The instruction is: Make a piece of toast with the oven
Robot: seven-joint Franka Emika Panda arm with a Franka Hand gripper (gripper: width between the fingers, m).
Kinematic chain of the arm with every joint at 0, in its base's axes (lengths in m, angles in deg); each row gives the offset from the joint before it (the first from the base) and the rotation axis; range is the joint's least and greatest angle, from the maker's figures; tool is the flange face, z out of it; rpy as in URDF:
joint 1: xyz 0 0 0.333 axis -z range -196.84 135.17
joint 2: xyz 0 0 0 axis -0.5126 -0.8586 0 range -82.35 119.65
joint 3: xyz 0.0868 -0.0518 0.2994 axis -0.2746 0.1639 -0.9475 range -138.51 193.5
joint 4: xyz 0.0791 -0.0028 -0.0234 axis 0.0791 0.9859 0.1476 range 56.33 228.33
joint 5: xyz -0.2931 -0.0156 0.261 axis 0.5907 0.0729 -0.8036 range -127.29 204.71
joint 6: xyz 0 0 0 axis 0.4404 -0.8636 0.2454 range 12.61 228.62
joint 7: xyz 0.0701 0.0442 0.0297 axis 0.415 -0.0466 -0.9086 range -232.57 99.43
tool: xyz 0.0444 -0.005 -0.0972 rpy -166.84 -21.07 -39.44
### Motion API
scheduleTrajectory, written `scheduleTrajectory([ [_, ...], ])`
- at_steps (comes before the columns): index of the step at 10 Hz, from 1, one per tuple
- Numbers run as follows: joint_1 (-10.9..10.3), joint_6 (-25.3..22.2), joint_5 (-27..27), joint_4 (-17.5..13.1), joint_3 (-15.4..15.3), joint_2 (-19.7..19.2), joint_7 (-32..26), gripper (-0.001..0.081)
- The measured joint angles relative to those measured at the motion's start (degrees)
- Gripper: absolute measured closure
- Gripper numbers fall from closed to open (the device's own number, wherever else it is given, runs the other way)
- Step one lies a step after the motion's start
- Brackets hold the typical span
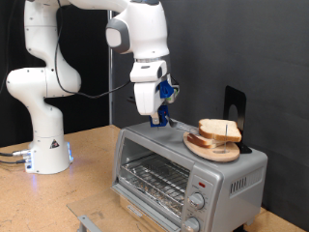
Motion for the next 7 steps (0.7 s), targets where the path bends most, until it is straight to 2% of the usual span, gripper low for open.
scheduleTrajectory([
  [3, -0.3, 0.1, -0.2, 0.0, -1.2, 0.1, 0.0, 0.0406],
  [7, -0.2, 1.6, -0.7, -0.2, -1.5, -0.5, 3.8, 0.0406],
])
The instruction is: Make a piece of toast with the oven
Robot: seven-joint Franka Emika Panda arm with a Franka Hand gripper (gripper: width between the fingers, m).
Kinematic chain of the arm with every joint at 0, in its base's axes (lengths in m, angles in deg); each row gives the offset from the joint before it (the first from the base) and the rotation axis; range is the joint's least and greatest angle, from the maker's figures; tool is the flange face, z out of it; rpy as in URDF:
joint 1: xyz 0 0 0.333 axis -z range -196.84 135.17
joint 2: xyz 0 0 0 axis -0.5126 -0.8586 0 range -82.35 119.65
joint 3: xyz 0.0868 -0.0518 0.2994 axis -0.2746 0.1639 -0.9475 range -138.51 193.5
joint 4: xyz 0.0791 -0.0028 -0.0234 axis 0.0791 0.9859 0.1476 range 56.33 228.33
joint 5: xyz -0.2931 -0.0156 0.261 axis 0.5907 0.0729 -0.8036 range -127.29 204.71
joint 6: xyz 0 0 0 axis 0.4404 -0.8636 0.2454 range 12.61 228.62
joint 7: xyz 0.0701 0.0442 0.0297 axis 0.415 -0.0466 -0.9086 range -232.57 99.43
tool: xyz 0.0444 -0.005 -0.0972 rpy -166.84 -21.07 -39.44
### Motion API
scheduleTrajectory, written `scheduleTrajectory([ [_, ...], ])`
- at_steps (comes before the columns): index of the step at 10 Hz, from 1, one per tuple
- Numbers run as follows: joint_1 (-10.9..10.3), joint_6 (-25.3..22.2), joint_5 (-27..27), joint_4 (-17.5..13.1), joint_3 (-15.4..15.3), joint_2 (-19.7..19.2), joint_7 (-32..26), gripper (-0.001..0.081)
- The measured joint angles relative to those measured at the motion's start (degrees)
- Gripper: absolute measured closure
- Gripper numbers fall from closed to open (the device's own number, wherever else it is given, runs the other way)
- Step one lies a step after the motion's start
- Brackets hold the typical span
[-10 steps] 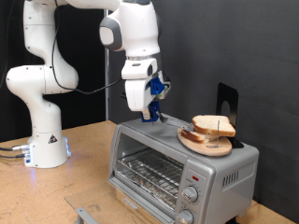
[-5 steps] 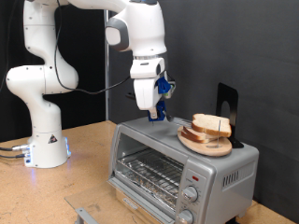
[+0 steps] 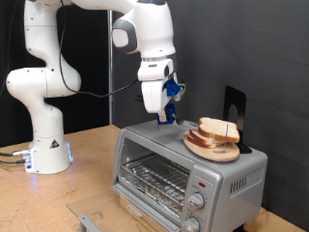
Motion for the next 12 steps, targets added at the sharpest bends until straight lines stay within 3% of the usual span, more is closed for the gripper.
scheduleTrajectory([
  [5, -0.2, 1.9, -0.5, -2.3, -0.3, -3.2, 0.2, 0.0406],
  [9, -0.6, 4.1, 0.0, -1.9, -1.8, -3.7, -2.1, 0.0406],
  [12, -0.7, 7.1, 1.0, -1.8, -2.3, -3.9, 0.5, 0.0406],
])
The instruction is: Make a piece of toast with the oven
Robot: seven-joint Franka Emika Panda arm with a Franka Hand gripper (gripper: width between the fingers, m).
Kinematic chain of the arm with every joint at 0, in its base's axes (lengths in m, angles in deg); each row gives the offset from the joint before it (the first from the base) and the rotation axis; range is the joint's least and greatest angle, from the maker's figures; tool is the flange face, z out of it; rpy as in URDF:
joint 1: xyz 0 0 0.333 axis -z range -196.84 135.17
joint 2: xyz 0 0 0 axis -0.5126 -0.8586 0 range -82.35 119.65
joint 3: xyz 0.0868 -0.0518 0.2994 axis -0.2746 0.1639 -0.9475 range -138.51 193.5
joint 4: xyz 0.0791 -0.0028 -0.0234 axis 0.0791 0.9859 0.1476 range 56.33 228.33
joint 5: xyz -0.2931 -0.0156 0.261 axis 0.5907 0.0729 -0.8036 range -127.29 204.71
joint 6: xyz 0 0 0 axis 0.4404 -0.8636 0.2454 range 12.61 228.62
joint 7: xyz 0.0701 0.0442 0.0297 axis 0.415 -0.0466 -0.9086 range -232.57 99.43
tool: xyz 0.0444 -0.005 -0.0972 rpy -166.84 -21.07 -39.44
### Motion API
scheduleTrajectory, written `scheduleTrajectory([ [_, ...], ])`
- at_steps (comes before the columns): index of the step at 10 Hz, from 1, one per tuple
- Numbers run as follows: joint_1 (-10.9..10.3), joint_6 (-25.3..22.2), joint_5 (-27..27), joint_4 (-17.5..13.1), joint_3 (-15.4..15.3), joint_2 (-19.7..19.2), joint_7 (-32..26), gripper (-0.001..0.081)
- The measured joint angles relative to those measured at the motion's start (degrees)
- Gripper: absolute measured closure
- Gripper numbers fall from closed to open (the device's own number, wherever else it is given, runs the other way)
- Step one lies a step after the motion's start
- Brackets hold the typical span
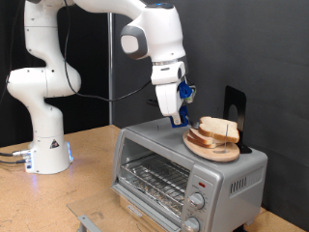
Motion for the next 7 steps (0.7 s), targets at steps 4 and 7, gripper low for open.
scheduleTrajectory([
  [4, 0.0, 3.3, 0.6, 0.1, -0.2, -0.4, 1.7, 0.0406],
  [7, 0.0, 3.8, -1.8, 0.3, -0.6, -0.1, 0.0, 0.0406],
])
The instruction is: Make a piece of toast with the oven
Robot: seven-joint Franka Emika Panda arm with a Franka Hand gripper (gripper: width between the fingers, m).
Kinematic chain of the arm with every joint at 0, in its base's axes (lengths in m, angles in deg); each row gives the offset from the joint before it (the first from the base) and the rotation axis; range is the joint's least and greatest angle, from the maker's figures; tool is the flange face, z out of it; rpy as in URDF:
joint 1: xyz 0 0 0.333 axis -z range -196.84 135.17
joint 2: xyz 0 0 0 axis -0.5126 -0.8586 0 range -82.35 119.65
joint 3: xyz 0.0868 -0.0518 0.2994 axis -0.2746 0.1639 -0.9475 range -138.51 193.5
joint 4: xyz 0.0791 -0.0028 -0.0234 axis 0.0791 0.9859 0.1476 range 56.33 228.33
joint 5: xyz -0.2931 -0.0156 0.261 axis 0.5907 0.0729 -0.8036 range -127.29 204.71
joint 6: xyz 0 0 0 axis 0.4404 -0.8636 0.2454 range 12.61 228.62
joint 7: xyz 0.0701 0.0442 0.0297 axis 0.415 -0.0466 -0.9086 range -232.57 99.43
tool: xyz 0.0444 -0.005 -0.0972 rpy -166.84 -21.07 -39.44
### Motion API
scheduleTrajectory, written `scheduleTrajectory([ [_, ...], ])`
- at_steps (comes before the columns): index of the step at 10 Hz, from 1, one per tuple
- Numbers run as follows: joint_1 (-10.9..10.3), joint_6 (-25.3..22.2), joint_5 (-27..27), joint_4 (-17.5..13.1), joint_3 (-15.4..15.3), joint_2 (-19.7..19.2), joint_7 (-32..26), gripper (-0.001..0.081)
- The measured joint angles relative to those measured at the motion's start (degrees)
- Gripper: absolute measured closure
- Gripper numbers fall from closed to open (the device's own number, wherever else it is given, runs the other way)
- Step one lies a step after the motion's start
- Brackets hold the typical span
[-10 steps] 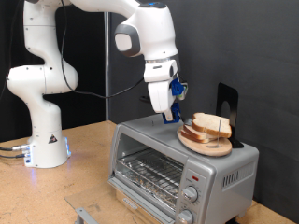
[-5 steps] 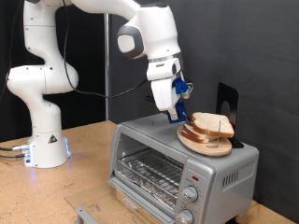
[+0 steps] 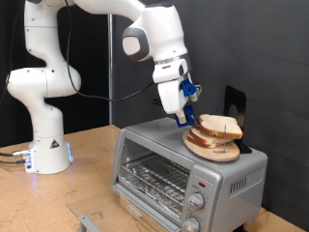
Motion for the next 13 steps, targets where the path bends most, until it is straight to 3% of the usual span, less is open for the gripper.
scheduleTrajectory([
  [4, -0.2, 5.7, -6.1, 3.3, -0.1, 3.1, -3.2, 0.0406],
  [13, -0.1, 3.1, -12.4, 8.5, 1.7, 10.1, -6.2, 0.0406],
])
